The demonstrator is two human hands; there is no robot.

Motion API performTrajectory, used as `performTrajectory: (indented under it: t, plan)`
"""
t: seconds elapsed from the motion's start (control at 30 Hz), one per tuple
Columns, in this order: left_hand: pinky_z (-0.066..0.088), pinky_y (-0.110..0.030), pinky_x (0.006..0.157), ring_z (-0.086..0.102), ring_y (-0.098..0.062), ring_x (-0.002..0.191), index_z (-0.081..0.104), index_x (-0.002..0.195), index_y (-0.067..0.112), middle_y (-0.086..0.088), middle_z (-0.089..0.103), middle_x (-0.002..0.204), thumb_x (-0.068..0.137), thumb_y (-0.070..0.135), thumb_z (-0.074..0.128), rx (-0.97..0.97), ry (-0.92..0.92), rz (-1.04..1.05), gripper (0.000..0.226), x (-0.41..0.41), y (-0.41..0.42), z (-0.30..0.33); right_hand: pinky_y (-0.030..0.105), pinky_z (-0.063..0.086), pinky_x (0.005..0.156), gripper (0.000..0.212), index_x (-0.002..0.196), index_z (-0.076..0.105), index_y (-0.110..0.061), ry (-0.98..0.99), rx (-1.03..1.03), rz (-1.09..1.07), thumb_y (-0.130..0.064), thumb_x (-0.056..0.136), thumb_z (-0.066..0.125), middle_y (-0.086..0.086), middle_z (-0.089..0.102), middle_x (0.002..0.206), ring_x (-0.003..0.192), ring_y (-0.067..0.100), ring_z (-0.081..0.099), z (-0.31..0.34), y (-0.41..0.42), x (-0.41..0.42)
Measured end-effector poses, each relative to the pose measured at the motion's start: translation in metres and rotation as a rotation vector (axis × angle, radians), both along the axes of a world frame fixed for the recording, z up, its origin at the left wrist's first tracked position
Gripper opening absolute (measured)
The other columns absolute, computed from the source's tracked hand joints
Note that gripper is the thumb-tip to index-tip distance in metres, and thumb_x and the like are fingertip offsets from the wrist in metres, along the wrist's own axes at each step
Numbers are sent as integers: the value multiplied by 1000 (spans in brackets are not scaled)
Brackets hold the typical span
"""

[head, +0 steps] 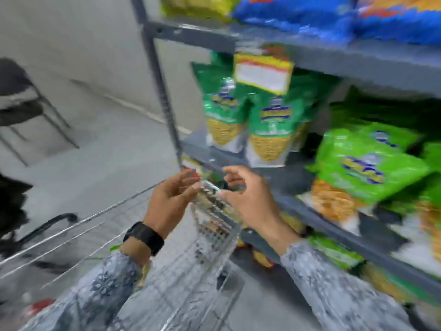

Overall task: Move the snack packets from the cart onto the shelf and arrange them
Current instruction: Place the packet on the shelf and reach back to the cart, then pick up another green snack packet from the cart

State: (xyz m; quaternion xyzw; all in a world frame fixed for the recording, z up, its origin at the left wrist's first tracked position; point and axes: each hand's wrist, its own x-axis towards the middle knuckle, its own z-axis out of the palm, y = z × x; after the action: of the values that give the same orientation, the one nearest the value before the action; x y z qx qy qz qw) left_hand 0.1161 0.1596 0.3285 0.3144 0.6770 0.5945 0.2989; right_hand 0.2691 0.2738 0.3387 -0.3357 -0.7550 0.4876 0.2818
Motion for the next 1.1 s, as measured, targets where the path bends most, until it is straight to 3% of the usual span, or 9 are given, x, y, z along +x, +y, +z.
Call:
performTrajectory:
  t: [0.13,0.37,0.53,0.6,0.7,0.8,0.9,1.0,1.1]
  plan:
    - [53,-10,67,66,-9,81,66,127,9,-9,73,103,90,3,67,-180,-63,305,37,-102,-75,-86,1,42,66,53,127,66,-8,-213,-139,282,-6,77,84,6,63,106,90,15,57,-76,-37,-135]
    - [51,-53,102,67,-40,111,59,129,4,-25,69,116,84,3,70,-537,-310,697,46,-177,-174,-254,37,52,100,67,140,59,-13,-724,-273,543,-30,80,84,7,63,140,124,24,63,-244,-93,-248]
    - [52,-21,93,65,-10,113,51,140,3,-11,62,127,80,-2,74,-705,-381,582,64,-179,-198,-333,23,46,60,84,155,38,-8,-816,-622,373,-8,83,80,14,53,151,86,20,61,-342,-121,-270]
    - [57,-27,92,63,-18,109,49,139,7,-16,56,133,75,-10,75,-688,-425,524,71,-180,-198,-358,29,52,79,86,156,35,-4,-768,-717,320,-2,82,79,10,52,146,110,29,62,-375,-133,-274]
    - [50,-52,104,60,-37,122,47,140,10,-19,60,134,74,-10,74,-668,-443,453,75,-183,-190,-379,39,50,108,86,147,47,-6,-694,-680,265,-9,73,89,12,59,139,129,31,60,-399,-146,-282]
    - [55,-35,99,69,-30,108,53,136,12,-13,72,116,75,-2,78,-686,-387,479,67,-179,-183,-389,32,54,94,64,127,64,-4,-717,-631,209,-11,68,90,12,70,124,112,25,67,-408,-146,-285]
    - [43,3,59,58,-1,71,58,131,11,0,69,92,74,3,81,-678,-322,500,62,-161,-177,-371,40,56,96,52,115,72,1,-721,-647,215,4,65,84,21,74,120,98,20,64,-402,-136,-273]
    - [49,-6,59,60,3,65,59,129,3,-6,66,95,75,-9,76,-575,-357,495,57,-142,-167,-334,33,58,74,24,82,74,-11,-680,-537,231,-2,62,84,10,78,91,89,23,69,-361,-117,-252]
    - [57,-21,67,67,-3,70,66,115,13,-4,69,91,77,-10,73,-446,-355,439,45,-126,-147,-268,44,60,82,21,75,74,-17,-552,-467,234,-5,62,85,13,79,90,89,28,71,-294,-87,-230]
